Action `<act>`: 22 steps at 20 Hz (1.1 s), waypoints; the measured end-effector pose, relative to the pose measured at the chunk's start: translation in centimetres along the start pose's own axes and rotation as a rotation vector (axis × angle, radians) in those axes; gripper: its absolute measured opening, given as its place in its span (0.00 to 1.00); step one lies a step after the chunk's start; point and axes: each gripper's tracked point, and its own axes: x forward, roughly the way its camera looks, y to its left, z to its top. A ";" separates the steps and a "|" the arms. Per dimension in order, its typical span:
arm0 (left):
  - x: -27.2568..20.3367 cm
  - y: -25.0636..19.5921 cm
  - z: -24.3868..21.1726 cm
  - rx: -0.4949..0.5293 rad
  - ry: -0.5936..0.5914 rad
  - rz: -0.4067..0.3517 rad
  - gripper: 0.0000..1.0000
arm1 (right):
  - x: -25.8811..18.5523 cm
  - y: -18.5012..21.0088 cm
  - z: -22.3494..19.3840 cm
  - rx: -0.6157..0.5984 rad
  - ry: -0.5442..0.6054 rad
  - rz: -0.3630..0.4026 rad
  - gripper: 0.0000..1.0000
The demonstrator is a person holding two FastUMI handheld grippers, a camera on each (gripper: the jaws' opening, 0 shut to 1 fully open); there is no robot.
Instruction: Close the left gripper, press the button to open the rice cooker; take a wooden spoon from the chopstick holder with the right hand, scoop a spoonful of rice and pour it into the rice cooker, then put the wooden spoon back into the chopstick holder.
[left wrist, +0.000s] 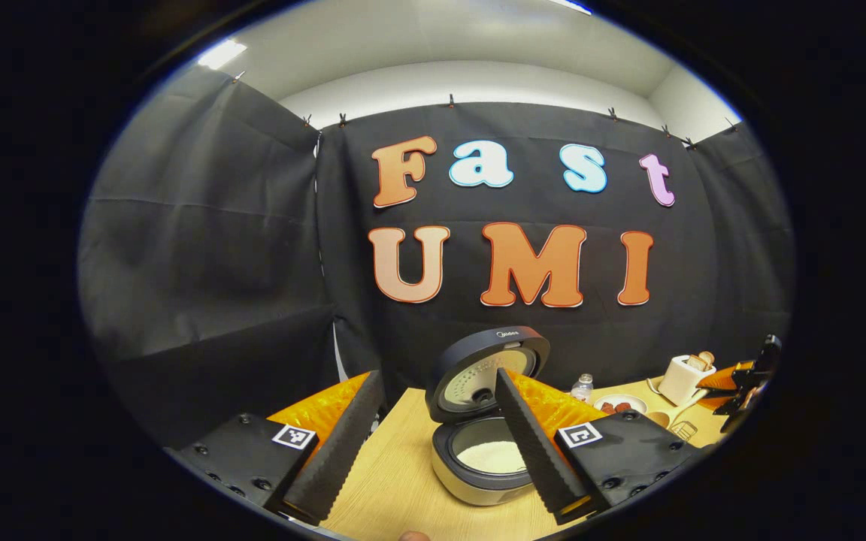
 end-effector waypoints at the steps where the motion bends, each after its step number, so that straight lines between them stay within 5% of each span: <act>1: -0.1 0.0 0.0 0.003 -0.002 -0.003 1.00 | 0.5 0.7 -0.4 0.000 0.009 0.005 0.11; 15: -0.7 -0.5 0.1 -0.002 -0.009 -0.062 1.00 | 7.9 10.2 -5.0 -0.113 0.068 0.070 0.11; 22: -0.6 -0.2 -0.3 -0.016 0.015 -0.092 1.00 | 10.6 11.3 -8.1 -0.251 0.079 0.057 0.12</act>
